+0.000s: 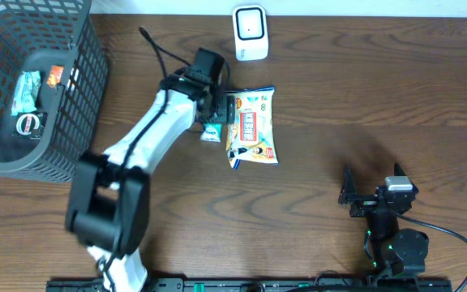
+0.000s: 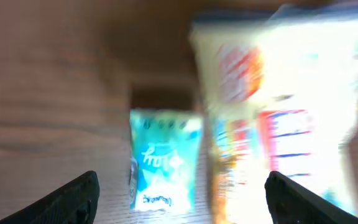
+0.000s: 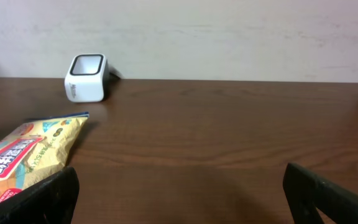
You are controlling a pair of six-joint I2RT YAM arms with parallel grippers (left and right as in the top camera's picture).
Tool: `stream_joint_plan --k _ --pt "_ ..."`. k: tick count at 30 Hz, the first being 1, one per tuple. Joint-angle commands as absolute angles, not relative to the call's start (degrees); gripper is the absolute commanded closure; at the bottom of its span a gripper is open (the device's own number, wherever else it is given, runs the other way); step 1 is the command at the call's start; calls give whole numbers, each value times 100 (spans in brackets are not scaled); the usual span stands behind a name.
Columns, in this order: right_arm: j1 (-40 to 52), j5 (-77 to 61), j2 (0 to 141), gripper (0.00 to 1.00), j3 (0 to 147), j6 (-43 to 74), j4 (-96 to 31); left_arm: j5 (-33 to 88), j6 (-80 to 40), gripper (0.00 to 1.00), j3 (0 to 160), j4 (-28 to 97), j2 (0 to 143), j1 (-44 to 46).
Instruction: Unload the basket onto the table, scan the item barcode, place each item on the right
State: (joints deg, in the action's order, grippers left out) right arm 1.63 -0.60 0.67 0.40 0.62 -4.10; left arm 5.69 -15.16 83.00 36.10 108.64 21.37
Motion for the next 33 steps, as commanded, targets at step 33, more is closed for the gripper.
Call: stream_joint_plan --k 33 --pt "158 -56 32 1 32 14 -443 -1186 -1129 12 11660 4488 10499 -2060"
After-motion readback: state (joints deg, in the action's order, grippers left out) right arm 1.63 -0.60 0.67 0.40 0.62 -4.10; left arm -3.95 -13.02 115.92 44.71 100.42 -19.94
